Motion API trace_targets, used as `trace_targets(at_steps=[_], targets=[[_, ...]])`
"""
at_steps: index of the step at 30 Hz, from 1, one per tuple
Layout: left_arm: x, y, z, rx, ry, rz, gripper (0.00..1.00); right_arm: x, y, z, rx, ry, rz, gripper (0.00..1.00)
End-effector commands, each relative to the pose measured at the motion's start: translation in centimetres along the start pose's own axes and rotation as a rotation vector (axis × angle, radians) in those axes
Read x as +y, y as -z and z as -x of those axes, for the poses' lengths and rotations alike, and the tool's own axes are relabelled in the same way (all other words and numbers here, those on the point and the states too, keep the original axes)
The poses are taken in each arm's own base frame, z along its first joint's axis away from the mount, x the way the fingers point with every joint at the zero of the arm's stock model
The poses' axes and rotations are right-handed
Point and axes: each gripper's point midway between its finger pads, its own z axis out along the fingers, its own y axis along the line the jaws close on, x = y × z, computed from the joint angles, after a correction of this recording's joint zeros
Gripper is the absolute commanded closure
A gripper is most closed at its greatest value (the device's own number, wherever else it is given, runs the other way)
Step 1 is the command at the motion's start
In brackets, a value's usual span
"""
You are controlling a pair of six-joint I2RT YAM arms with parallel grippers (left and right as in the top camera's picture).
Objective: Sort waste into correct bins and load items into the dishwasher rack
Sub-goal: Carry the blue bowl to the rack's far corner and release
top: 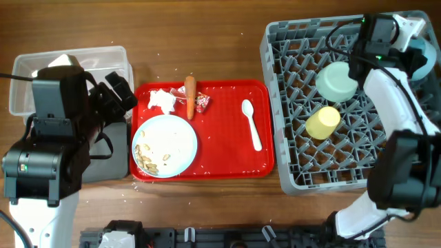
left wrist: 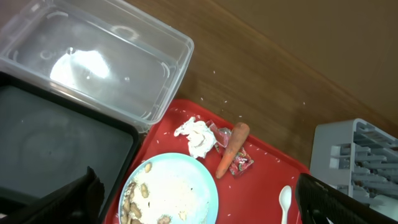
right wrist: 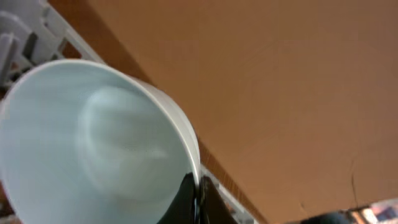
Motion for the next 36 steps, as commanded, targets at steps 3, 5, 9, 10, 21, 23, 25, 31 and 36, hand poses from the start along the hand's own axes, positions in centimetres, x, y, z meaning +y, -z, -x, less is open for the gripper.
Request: trace_targets(at_steps=[3,5,9,10,21,23,25,31,36], targets=[[0.1,0.3,0.5,-0.020,0.003,0.009,0.00,0.7,-1.3,-0.1,0.018,0.225,-0.106,0.95],[0.1,0.3,0.5,-0.021,0.004,0.009,0.00,1.1,-1.4,-0.1,0.015,0.234,-0.099,0.96],[0.1,0.3,0.5,-0.021,0.004,0.009,0.00,2.4,-0.9,0.1,-0.008,0.248,-0.052,0.95],[0.1,0.3,0.5,-0.020,0.004,0.009,0.00,3.2,-0.3,0.3,-0.025,0.262,-0.022,0.95],[0.1,0.3,0.5,-0.021,0.003,0.009,0.00,5.7,5.8,1.8,-0.137,0.285,0.096,0.27],[0.1,0.3,0.5,-0.021,0.003,0.009,0.00,4.4,7.8,3.5,-0.191,0.213,0.150,0.23],[0.1,0.3,0.5,-0.021,0.003,0.009,0.00,2.9,9.7,5.1,-0.247,0.156,0.212,0.18],[0.1,0.3,0.5,-0.021,0.004,0.009,0.00,-1.8,19.6,7.7,-0.467,0.073,0.521,0.16],[0.1,0.3,0.5,-0.020,0.004,0.009,0.00,2.5,33.0,1.2,-0.428,0.104,1.220,0.17]])
